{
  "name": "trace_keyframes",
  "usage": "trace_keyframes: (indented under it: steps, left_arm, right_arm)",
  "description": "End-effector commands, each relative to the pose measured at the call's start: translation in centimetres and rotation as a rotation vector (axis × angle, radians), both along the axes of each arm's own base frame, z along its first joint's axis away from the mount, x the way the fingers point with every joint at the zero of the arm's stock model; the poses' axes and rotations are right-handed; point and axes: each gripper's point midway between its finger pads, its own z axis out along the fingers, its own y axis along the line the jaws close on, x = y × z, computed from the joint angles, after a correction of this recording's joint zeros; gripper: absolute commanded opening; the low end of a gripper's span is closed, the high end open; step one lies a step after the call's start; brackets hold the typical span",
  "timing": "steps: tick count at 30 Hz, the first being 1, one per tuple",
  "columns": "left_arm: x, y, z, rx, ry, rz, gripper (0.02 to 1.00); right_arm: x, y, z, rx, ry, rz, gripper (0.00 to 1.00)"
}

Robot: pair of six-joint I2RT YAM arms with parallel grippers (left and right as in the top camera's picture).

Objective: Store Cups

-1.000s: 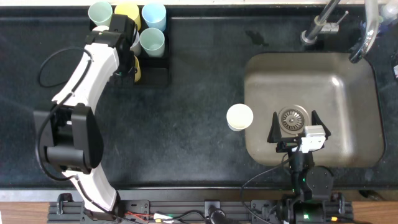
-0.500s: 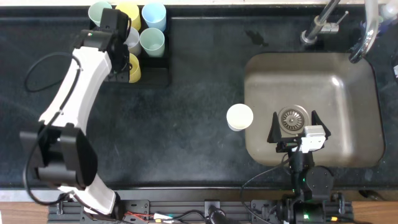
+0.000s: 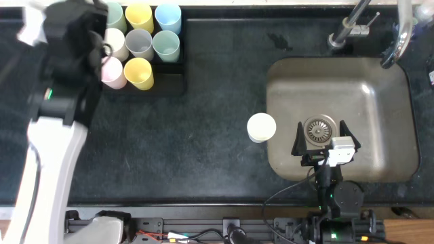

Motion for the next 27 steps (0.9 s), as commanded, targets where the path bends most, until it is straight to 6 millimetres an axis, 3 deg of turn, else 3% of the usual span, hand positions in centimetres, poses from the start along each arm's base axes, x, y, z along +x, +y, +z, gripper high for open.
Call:
trace_keyframes:
  steps: [1,5,11,15,21,27]
  left_arm:
    - [-2.9,-1.8,-0.2,0.583,-0.003,-0.212,0.792]
    - [-6.6,-1.8,-2.1,0.698,-0.027,-0.244,1.000]
    - [-11.7,-3.4,-5.6,0.888,-0.138,-0.338,1.000]
    - [-14.5,-3.3,-9.3,0.928,-0.159,-0.341,1.000]
    - [-16.8,-3.5,-14.6,0.928,-0.183,-0.370,1.000]
    - [-17.5,-3.2,-18.4,0.929,-0.173,-0.367,1.000]
  right_arm:
    - [0.0,-0.2,-0.3,-0.003,-0.003,-0.006,0.998]
    - [0.0,-0.2,-0.3,-0.004,-0.004,-0.006,0.996]
    - [0.0,-0.2,-0.3,-0.003,-0.003,-0.006,0.996]
    - [0.0,-0.2,-0.3,-0.003,-0.003,-0.006,0.993]
    - [0.0,-0.2,-0.3,-0.003,-0.004,-0.006,0.996]
    - [0.0,-0.2,-0.3,-0.003,-0.003,-0.006,0.998]
